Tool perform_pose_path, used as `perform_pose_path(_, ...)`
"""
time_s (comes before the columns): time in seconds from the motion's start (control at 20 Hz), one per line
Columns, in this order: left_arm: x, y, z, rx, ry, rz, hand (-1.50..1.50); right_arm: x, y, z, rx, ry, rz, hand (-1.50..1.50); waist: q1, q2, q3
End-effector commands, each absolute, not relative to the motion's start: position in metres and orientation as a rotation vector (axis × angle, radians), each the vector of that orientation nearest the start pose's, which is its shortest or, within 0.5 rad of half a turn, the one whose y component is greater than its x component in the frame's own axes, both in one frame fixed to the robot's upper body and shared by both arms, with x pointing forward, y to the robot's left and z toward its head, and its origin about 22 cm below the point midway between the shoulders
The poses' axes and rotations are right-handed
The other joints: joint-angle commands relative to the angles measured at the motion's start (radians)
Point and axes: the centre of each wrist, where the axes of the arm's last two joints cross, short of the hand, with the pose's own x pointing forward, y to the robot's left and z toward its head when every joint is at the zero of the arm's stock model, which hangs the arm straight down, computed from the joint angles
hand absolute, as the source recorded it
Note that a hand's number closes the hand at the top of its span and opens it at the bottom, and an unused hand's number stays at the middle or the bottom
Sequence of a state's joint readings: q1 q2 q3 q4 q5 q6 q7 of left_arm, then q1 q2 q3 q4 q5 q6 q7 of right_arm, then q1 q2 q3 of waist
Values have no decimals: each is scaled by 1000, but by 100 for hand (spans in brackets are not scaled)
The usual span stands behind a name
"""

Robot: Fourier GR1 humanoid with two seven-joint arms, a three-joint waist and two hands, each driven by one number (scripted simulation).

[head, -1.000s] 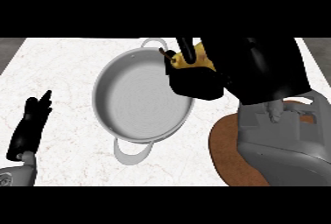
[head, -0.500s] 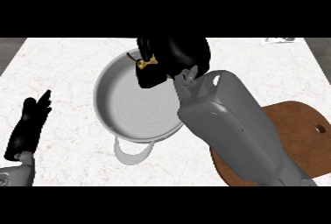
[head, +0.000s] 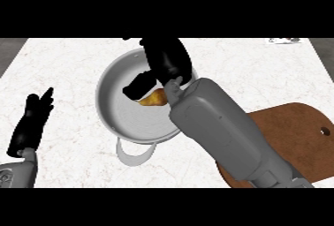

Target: Pick the pear from the cutting board and place it in the pot

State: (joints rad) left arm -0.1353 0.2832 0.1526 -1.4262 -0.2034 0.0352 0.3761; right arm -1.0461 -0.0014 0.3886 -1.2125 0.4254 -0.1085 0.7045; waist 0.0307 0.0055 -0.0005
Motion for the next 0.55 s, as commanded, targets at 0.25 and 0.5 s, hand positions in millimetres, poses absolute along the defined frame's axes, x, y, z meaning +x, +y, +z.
perform_pose_path(0.25, 265, 333, 31, 519, -1172, -111, 0, 367, -39, 190, -327, -1753, 295, -150, -10, -1, 1)
perform_pose_path(0.5, 260, 331, 41, 509, -1166, -99, 0, 366, -90, 201, -338, -1785, 150, -150, -31, -10, 1)
